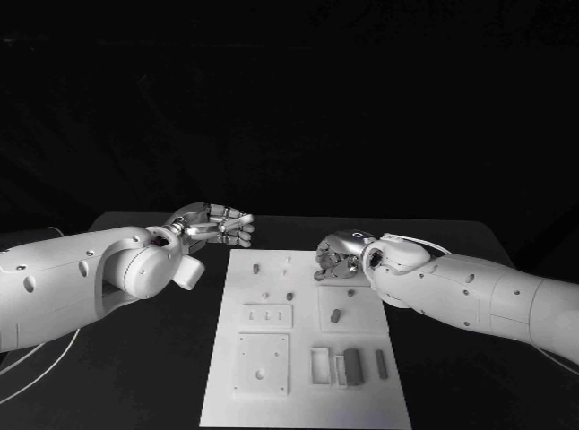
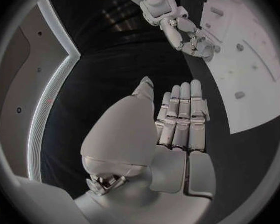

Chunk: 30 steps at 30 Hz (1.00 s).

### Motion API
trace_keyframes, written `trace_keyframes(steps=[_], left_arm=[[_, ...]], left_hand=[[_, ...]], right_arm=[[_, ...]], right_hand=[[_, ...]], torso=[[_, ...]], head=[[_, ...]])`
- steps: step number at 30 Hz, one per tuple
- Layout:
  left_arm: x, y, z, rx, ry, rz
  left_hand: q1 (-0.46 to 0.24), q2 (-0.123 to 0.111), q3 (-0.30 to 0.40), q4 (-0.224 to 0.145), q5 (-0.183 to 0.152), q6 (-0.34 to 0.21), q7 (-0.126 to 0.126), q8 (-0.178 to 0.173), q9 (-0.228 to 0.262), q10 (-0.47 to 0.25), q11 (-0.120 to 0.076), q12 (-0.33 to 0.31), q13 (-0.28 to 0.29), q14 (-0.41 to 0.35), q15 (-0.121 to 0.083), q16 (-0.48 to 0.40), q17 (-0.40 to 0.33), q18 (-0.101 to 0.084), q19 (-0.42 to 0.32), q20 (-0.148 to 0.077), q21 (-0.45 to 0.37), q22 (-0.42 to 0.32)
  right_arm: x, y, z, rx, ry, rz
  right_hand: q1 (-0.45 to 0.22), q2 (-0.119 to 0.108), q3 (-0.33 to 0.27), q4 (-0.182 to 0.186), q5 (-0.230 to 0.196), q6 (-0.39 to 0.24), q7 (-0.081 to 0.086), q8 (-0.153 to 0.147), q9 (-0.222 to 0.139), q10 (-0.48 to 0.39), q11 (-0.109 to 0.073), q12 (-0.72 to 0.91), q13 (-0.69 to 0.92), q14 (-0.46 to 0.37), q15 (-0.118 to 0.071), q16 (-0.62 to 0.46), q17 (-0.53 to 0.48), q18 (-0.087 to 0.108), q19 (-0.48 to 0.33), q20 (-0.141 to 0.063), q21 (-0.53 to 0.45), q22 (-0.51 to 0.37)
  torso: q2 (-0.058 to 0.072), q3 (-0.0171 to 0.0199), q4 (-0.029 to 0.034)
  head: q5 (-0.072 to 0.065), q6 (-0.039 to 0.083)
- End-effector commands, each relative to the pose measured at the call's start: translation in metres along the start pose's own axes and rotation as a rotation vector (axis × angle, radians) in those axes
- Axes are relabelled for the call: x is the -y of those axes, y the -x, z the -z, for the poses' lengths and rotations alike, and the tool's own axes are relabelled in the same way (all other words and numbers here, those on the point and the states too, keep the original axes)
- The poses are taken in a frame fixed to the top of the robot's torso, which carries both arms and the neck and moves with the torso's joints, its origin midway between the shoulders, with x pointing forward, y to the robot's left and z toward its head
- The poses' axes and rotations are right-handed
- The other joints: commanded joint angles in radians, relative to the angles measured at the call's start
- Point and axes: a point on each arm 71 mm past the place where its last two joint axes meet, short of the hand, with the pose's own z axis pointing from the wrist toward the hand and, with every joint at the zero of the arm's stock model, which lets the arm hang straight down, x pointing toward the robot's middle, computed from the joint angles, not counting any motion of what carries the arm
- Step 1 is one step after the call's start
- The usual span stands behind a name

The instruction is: Assemble the parts on the task board

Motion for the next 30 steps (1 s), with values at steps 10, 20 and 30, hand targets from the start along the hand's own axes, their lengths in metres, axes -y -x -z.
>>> trace_keyframes(steps=[10, 20, 30], left_arm=[[0.0031, -0.0046, 0.0002, -0.022, -0.022, -0.005], [0.0055, -0.0036, 0.001, -0.019, -0.025, -0.008], [0.0075, -0.0022, 0.0014, -0.018, -0.029, -0.008]], left_hand=[[-0.007, 0.0, -0.004, 0.001, 0.002, -0.002, 0.009, -0.004, -0.001, 0.008, 0.001, -0.007, -0.001, -0.001, 0.007, -0.007, 0.002, 0.02, -0.002, 0.005, -0.006, -0.001], [-0.006, 0.0, -0.003, 0.001, 0.002, -0.002, 0.009, -0.004, -0.001, 0.009, 0.001, -0.008, -0.001, -0.001, 0.007, -0.008, 0.003, 0.02, -0.002, 0.005, -0.007, -0.001], [-0.006, 0.0, -0.002, 0.001, 0.002, -0.002, 0.009, -0.005, -0.001, 0.009, 0.001, -0.008, -0.002, -0.001, 0.007, -0.008, 0.003, 0.02, -0.002, 0.006, -0.007, -0.001]], right_arm=[[-0.0015, -0.0038, -0.0013, -0.009, -0.001, 0.028], [-0.0045, -0.0067, -0.0026, -0.013, 0.005, 0.042], [-0.0031, -0.0071, -0.0019, -0.016, 0.002, 0.044]], right_hand=[[0.012, -0.003, 0.004, 0.002, 0.005, 0.003, 0.0, -0.004, 0.0, 0.004, 0.005, 0.005, -0.002, 0.023, -0.019, 0.006, 0.001, 0.037, -0.002, -0.006, 0.007, 0.025], [0.013, -0.002, 0.005, 0.004, 0.006, 0.01, -0.001, -0.003, 0.001, 0.004, 0.004, 0.006, -0.004, 0.023, -0.019, 0.007, 0.002, 0.037, -0.005, -0.006, 0.011, 0.025], [0.015, -0.001, 0.007, 0.006, 0.007, 0.018, -0.003, -0.002, 0.002, 0.004, 0.003, 0.008, -0.006, 0.024, -0.021, 0.008, 0.003, 0.037, -0.007, -0.006, 0.015, 0.024]], torso=[[0.021, 0.0018, 0.0039], [0.034, 0.0032, 0.005], [0.041, 0.0048, 0.0038]], head=[[0.004, 0.019], [0.004, 0.033], [0.008, 0.042]])
